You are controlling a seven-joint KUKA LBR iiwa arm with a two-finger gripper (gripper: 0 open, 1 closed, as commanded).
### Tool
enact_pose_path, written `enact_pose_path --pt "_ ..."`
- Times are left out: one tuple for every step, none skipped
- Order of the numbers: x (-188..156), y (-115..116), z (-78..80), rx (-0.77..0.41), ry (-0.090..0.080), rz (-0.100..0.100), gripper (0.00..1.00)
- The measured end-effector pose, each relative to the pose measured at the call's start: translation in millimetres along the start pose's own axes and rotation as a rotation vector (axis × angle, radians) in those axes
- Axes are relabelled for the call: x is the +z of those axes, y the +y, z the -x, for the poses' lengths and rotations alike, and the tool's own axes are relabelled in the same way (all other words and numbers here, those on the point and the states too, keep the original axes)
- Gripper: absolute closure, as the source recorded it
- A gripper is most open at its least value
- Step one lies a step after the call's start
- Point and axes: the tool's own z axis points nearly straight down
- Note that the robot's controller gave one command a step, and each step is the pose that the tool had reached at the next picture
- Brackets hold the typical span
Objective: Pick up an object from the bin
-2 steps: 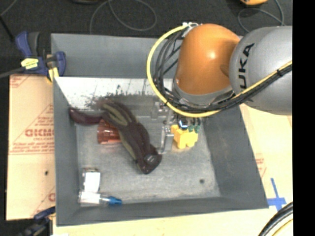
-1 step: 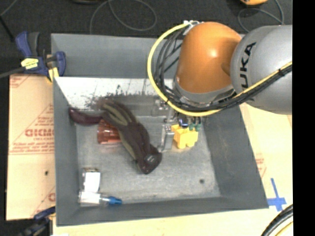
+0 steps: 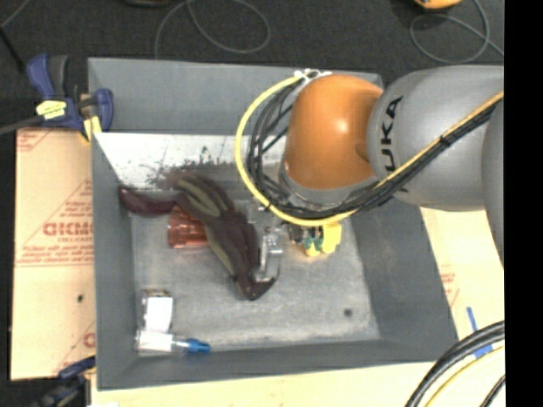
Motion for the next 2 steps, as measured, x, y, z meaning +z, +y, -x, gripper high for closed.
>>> enact_pose_path --pt "54 9 -3.0 0.068 -0.001 0.001 0.00" --pt "107 18 20.5 0.071 -0.008 0.002 0.00"
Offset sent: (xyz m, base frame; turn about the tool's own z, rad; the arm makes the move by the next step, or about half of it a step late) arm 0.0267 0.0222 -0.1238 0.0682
